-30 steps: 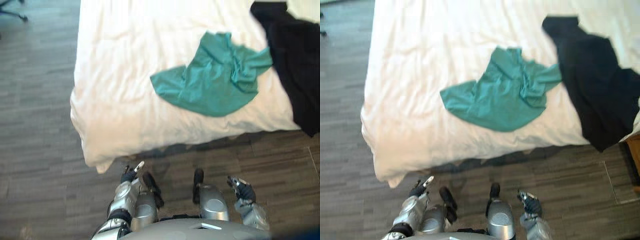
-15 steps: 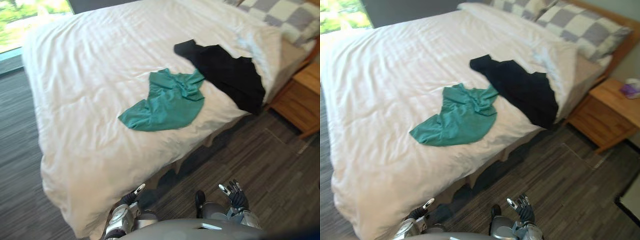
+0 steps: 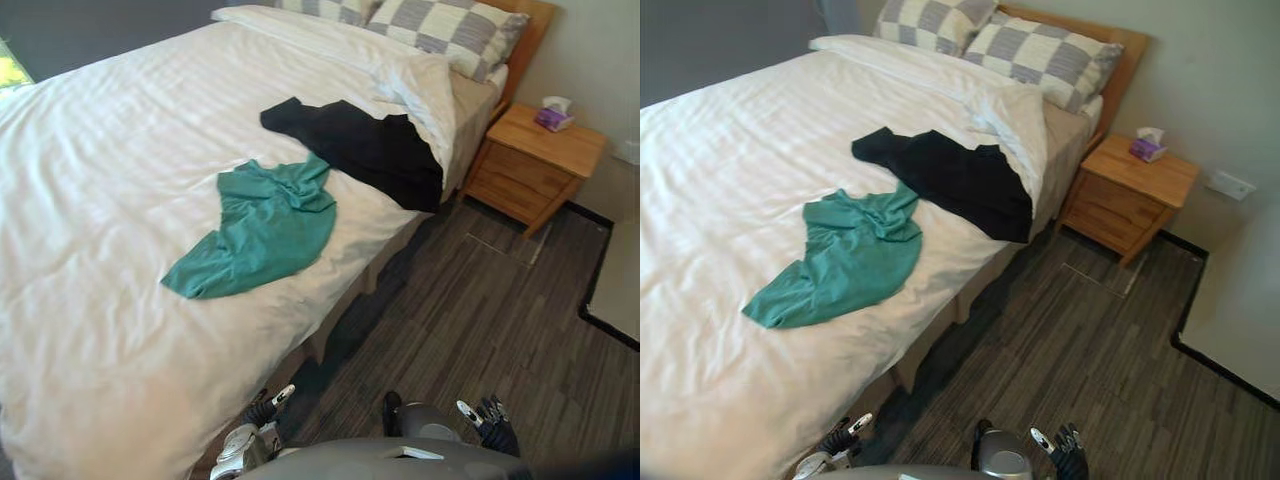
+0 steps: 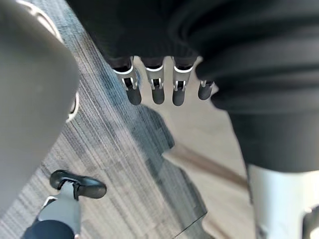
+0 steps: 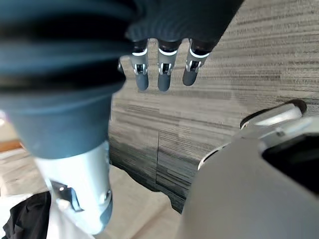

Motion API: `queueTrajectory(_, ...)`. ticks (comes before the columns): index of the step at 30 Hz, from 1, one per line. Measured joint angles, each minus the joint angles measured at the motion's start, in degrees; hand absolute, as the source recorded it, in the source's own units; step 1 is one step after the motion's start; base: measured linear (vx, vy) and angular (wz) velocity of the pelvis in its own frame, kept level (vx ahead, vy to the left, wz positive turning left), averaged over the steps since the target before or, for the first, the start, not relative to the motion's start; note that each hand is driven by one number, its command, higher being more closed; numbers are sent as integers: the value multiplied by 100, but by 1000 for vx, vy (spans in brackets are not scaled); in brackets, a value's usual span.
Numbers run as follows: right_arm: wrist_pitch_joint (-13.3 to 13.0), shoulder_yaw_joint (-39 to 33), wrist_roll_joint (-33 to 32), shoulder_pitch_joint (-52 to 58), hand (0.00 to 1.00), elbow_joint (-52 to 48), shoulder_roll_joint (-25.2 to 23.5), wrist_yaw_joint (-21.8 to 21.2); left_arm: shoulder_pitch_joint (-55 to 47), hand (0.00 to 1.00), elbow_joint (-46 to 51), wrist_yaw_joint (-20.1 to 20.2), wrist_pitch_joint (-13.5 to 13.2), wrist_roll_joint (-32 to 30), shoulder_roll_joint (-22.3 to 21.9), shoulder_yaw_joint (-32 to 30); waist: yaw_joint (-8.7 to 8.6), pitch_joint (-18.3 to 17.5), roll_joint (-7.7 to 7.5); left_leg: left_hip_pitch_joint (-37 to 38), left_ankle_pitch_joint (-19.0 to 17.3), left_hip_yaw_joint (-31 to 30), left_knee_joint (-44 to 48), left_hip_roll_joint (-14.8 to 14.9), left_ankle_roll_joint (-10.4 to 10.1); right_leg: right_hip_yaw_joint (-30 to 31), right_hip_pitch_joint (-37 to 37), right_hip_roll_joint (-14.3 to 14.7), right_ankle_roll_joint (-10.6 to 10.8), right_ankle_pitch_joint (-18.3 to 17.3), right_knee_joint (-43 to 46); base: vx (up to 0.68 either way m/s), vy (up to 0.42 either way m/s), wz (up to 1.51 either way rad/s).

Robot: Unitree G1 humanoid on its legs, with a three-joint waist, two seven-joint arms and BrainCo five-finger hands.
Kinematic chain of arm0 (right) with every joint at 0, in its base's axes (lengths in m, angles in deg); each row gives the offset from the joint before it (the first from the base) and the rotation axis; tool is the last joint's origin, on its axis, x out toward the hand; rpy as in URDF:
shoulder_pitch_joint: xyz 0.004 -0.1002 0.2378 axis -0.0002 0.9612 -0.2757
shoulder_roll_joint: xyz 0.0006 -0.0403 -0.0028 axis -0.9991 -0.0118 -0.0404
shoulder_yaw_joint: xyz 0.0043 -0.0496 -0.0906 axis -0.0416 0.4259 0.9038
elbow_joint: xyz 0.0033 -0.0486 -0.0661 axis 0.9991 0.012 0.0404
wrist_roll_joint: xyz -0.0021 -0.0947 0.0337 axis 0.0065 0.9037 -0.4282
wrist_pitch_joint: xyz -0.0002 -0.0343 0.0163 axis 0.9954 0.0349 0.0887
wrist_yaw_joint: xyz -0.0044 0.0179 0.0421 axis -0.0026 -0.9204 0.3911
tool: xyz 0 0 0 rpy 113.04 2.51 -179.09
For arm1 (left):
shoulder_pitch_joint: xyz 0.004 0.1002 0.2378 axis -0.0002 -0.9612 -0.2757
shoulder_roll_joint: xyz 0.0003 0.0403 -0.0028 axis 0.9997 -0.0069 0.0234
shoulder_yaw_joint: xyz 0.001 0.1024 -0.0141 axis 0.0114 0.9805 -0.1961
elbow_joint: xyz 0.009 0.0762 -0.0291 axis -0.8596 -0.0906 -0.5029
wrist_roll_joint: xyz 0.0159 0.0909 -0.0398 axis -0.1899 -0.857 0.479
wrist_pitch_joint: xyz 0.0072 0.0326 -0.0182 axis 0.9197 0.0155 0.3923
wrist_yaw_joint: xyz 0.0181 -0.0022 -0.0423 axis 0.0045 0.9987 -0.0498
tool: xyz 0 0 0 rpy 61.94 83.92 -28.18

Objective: Tidy the bed and pick cloth on bed and put in laundry

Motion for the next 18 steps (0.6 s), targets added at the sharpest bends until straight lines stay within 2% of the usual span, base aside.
queueTrajectory(2, -13, 16, 72, -5, 0, 92, -10, -5, -6, 0, -4, -2, 2, -3, 44, 12, -20, 17, -53, 52, 27, 9, 5, -88, 191, 36, -33, 8, -63, 2, -16, 18, 28, -68)
queueTrajectory(3, -12, -1, 99, -70, 0, 140, -2, -4, -7, 0, -4, -6, 2, 3, 59, 45, -63, 17, -51, 64, 31, 18, -3, -98, 192, -44, -52, 6, -195, -133, -79, 14, 39, -50)
queueTrajectory(4, -9, -16, 101, -88, 0, 186, 19, -5, -2, 0, -5, -10, 2, 6, 53, 82, -71, 28, -26, 91, 32, 36, -30, -86, 189, -283, -56, -63, -329, -247, -61, 35, 54, -58)
queueTrajectory(5, -8, -28, 105, -92, 0, 253, 69, -15, 25, 0, 2, -13, -1, 16, 24, 128, -70, 30, 77, 148, 65, 152, -102, -69, 142, -841, -69, -239, -485, -423, 73, 74, 42, -80)
queueTrajectory(6, 7, -13, 118, -141, 0, 293, 82, -19, -20, 0, 2, -24, -2, 32, 62, 120, -30, 29, 41, 230, 68, 189, -66, -69, 137, -1180, -80, -379, -545, -467, 241, 93, 27, -92)
queueTrajectory(7, 10, 0, 147, -144, 0, 294, 81, -19, -29, 0, -9, -35, 0, 42, 104, 125, -24, 9, -2, 272, 68, 183, -46, -90, 136, -1235, -84, -409, -461, -399, 226, 111, -29, -102)
queueTrajectory(8, 14, 6, 296, -167, 0, 356, 102, -21, -33, 0, -61, -77, 17, 36, 156, 131, -19, -10, -2, 321, 98, 181, 69, -65, 150, -1200, -46, -308, -315, -292, 94, 83, -47, -111)
queueTrajectory(10, 26, 73, 341, -243, 0, 422, 155, -25, -39, 0, -66, -98, 54, 19, 187, 245, -22, -25, 3, 289, 375, 150, 270, -54, 217, -1108, 65, -181, -312, -119, -292, 88, -42, -98)
queueTrajectory(12, 65, 136, 456, -274, 0, 530, 229, -34, -28, 0, -112, -129, 49, 5, 241, 422, -18, -61, -75, 152, 614, -13, 614, -60, 260, -789, 324, -102, -351, 210, -881, 131, 2, -68)
queueTrajectory(13, 84, 186, 508, -375, 0, 731, 275, -27, -15, 0, -153, -125, 30, -57, 248, 581, -39, -79, -59, 128, 132, -286, 100, -269, 150, -569, 587, -27, -348, 532, -1496, 125, 79, -61)
queueTrajectory(14, 102, 185, 530, -397, 0, 802, 287, -22, -6, 0, -165, -127, -16, -99, 264, 618, -40, -72, -57, 102, 58, -343, -115, -379, 148, -499, 697, -29, -336, 641, -1698, 95, 98, -59)
queueTrajectory(15, 107, 187, 547, -432, 0, 849, 288, -22, -3, 0, -176, -132, -71, -102, 289, 633, -34, -27, -149, 23, 43, -365, -368, -489, 134, -405, 867, -36, -290, 787, -1980, 5, 73, -44)
queueTrajectory(16, 107, 193, 547, -441, 0, 846, 297, -22, 0, 0, -181, -154, -128, -101, 292, 632, -22, -22, -146, -125, 95, -440, -600, -529, 130, -343, 1097, -30, -175, 977, -2290, -45, 72, -53)
queueTrajectory(17, 110, 192, 546, -444, 0, 843, 334, -11, 16, 0, -171, -194, -174, -81, 255, 623, 19, 4, -87, -301, 338, -536, -591, -494, 12, -255, 1203, 22, -101, 1068, -2410, -58, 97, -67)
queueTrajectory(18, 124, 206, 548, -434, 0, 826, 378, 2, 17, 0, -169, -231, -211, -112, 228, 639, 67, -25, 4, -251, 292, -456, -545, -490, -22, -143, 1193, 51, -39, 1097, -2415, -46, 96, -55)
